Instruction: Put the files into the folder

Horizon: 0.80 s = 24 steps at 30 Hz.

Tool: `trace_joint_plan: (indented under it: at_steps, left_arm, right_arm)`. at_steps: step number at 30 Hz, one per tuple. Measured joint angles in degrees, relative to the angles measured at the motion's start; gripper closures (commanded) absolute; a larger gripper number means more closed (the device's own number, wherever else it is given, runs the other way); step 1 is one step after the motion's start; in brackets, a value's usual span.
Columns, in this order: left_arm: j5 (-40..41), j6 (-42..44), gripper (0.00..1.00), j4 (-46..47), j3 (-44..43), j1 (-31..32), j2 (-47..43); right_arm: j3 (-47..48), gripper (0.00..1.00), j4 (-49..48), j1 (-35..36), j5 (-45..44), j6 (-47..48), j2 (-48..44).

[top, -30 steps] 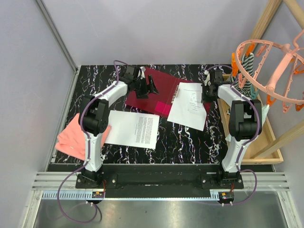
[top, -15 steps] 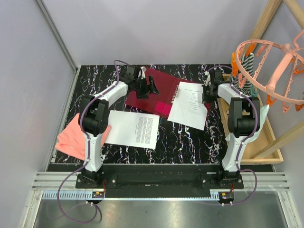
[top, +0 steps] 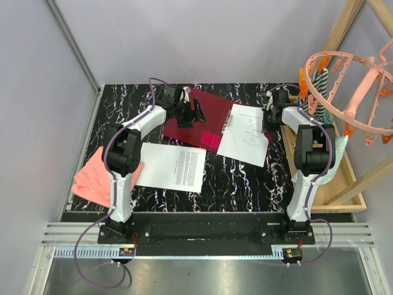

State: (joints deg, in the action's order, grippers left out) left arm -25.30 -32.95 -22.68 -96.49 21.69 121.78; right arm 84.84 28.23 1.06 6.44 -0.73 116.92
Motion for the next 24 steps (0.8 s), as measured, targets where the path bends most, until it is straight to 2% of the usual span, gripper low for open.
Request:
trace_joint_plan:
  at_steps: [24]
  left_arm:
    - [-0.02,0.11,0.18,0.00,-0.02,0.00,0.00]
  right_arm:
    - [2.51,1.00,0.37,-0.96,0.04,-0.57,1.70]
